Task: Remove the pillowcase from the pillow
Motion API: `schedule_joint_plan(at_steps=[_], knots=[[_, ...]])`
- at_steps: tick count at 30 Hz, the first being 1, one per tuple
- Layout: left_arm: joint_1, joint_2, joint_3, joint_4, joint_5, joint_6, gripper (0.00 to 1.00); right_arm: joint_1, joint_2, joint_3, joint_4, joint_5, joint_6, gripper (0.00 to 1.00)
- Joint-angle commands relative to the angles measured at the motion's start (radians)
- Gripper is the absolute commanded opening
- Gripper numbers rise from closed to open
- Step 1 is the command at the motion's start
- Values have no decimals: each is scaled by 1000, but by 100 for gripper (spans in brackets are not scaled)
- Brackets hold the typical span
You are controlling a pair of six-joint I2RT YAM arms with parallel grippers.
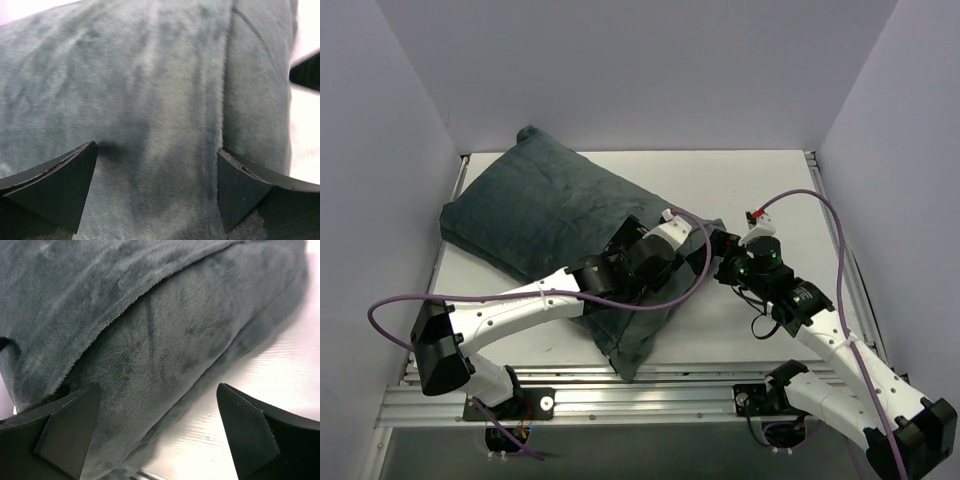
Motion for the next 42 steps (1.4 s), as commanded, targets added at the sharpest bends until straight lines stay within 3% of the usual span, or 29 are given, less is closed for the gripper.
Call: schedule_joint_plan(at_steps=[1, 10, 18, 21, 22, 25, 30, 32, 37, 42], knots=[[34, -38, 55, 62, -82, 23, 94, 11, 32, -19, 133, -47, 52, 94], [80, -65, 52, 50, -60, 11, 81, 120, 148, -5, 258, 26, 120, 94], [105, -76, 8, 53, -22, -39, 55, 201, 286, 36, 308, 131, 149, 88], [123, -81, -23, 56, -16, -73, 38, 209, 308, 40, 266, 186, 146, 66], [131, -82, -32, 56, -14, -82, 34, 209, 310, 35, 253, 201, 147, 41], [170, -99, -79, 57, 1, -121, 16, 205, 299, 0, 210, 230, 147, 2], [259, -144, -141, 45, 9, -193, 7, 118, 175, -83, 89, 246, 181, 0], [298, -156, -168, 21, 13, -220, 3, 1, 53, -210, -22, 177, 224, 0], [330, -151, -193, 16, 50, -248, 2, -114, -34, -332, -11, 41, 256, 0], [329, -145, -214, 25, 127, -260, 2, -136, 1, -234, -5, 16, 178, 3]])
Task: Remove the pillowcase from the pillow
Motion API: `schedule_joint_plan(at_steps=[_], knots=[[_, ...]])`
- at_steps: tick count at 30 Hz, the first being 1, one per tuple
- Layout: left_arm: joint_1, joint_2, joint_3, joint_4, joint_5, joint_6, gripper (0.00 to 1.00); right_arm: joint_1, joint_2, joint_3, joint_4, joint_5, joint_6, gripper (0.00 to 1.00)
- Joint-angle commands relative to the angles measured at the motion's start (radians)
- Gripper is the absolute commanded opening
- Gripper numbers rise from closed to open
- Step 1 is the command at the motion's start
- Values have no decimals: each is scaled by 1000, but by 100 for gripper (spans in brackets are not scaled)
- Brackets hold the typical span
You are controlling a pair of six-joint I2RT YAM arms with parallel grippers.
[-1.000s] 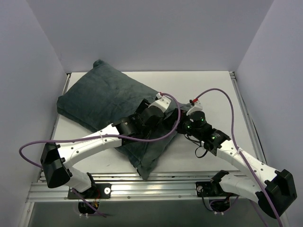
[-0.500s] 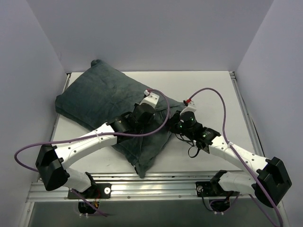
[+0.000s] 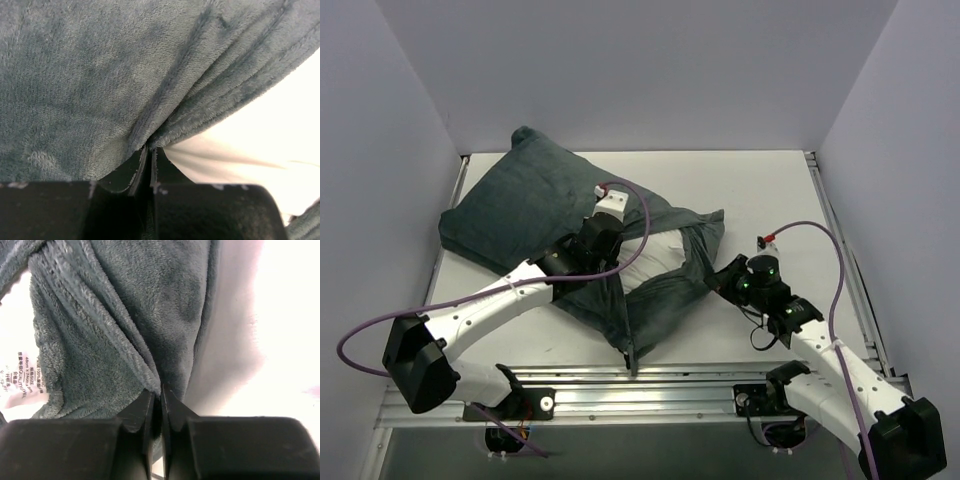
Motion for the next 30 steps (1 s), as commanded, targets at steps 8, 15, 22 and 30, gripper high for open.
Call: schedule_joint_plan(at_steps=[8, 15, 22, 30], knots=[[17, -42, -48, -68, -4, -20, 2, 55, 177, 432, -191, 106, -213, 71], [3, -39, -46, -77, -15, -32, 2, 174, 473, 670, -205, 255, -262, 87], [5, -49, -39, -126, -65, -72, 2, 157, 584, 575, -183, 356, -267, 80], [22, -76, -85, -140, -93, -117, 2, -145, 347, 230, -136, 232, -293, 50]])
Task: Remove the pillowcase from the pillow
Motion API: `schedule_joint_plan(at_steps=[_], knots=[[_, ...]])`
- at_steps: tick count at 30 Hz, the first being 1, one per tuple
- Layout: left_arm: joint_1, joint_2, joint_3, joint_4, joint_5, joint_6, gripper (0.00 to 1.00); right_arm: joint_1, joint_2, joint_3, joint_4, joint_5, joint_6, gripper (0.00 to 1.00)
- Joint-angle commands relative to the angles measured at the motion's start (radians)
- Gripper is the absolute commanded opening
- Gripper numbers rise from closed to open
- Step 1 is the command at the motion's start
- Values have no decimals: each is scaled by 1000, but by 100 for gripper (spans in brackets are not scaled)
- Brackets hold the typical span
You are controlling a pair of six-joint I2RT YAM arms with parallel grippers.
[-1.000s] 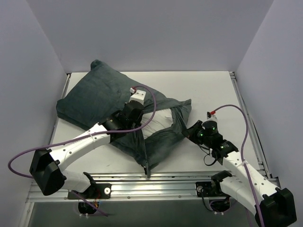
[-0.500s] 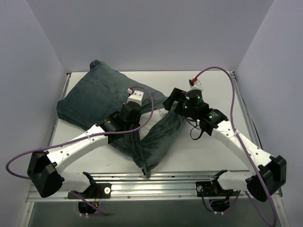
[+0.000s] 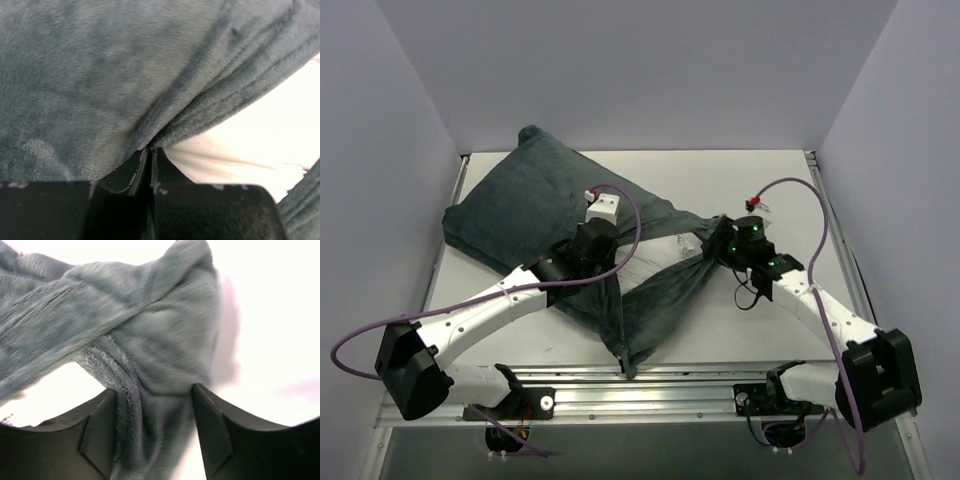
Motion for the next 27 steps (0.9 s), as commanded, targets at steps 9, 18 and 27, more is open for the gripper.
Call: schedule_joint_plan(at_steps=[9, 18, 27], knots=[[35, -64, -51, -153, -62, -12, 2, -244, 23, -318, 375, -549, -22, 9], [1, -158, 12, 46, 252, 215, 29, -195, -4, -236, 751, -910, 55, 0], [-109, 14, 254, 72, 268, 265, 39, -113, -43, -140, 784, -933, 73, 0]])
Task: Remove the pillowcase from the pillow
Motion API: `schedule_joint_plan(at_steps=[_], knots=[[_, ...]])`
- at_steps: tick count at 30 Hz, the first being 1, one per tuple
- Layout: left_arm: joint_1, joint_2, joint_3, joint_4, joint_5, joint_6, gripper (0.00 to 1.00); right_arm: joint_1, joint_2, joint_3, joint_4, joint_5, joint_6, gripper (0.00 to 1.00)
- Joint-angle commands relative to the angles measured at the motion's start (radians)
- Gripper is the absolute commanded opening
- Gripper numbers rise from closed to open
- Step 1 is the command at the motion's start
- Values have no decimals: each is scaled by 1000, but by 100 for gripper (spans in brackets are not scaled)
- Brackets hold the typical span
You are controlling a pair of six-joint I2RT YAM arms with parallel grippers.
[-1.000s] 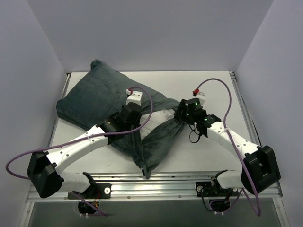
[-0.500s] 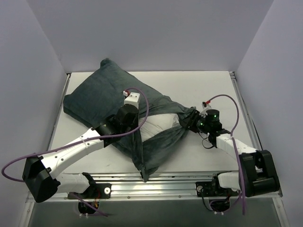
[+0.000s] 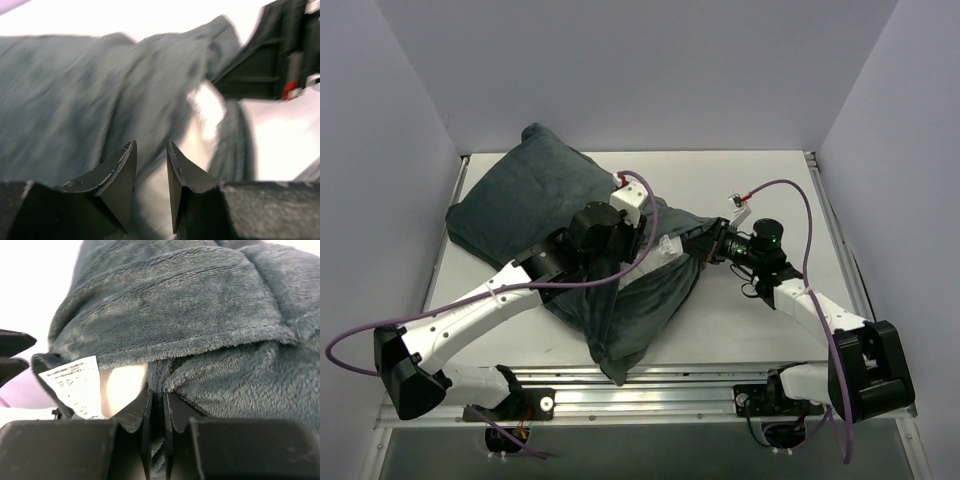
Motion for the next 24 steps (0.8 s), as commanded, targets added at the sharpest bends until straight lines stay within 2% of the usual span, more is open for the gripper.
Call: schedule_joint_plan(at_steps=[1, 4, 9, 17, 20, 22, 23, 24], knots=[[-65, 53, 119, 61, -6, 30, 39, 41, -53, 83, 106, -76, -4, 0], [-112, 112, 171, 41, -30, -5, 37, 48, -65, 94, 50, -56, -44, 0], [-128, 189, 202, -5, -81, -134, 27, 53, -85, 89, -40, -4, -93, 0], [-143, 263, 187, -79, -144, -313, 27, 74, -105, 97, -137, 70, -163, 0], [-143, 293, 194, -120, -181, -349, 38, 82, -105, 95, -146, 85, -173, 0], [-142, 319, 207, -142, -220, -358, 53, 88, -107, 95, -154, 102, -180, 0], [-138, 329, 213, -149, -231, -364, 64, 93, -108, 94, -167, 109, -185, 0], [-135, 341, 225, -184, -253, -373, 66, 97, -111, 94, -172, 117, -190, 0]])
